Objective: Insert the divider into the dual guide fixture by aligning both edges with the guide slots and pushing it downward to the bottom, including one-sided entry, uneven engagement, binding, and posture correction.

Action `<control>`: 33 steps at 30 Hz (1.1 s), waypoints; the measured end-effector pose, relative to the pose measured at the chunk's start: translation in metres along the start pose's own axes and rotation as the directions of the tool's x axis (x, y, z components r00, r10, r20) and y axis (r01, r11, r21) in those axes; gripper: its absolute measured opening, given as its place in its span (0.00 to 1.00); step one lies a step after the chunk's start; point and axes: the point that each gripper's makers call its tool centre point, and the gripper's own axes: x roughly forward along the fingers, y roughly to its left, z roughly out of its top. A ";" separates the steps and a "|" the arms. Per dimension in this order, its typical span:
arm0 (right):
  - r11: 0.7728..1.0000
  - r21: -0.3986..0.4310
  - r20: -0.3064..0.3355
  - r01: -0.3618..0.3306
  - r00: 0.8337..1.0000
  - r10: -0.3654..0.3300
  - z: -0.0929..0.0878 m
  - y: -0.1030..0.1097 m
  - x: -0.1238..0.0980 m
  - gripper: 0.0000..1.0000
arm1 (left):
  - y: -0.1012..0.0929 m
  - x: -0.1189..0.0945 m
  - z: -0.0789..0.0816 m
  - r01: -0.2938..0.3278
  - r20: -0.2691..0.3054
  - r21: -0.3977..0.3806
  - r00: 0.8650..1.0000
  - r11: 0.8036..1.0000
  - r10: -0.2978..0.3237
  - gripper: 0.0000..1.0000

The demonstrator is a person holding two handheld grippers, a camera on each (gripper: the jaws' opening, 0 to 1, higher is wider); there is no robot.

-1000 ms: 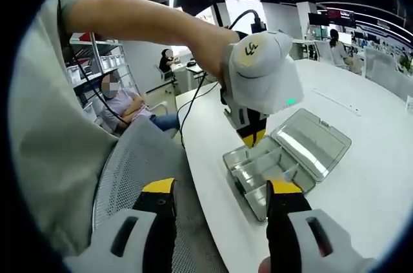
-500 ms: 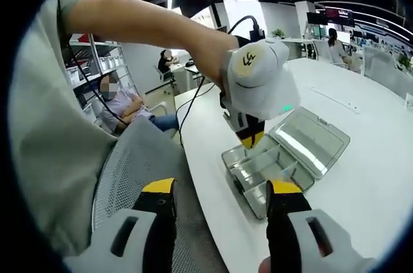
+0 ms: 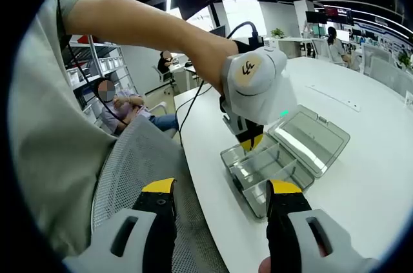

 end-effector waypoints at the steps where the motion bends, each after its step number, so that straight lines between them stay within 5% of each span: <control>1: 1.000 0.000 -0.001 0.000 1.000 0.000 0.000 0.000 0.000 0.52 | 0.000 0.000 0.000 0.001 -0.001 0.000 1.000 1.000 -0.001 0.00; 33: 1.000 0.007 0.000 0.004 1.000 -0.004 0.000 -0.002 -0.001 0.52 | -0.001 0.008 0.000 -0.006 -0.021 -0.020 1.000 1.000 0.005 0.00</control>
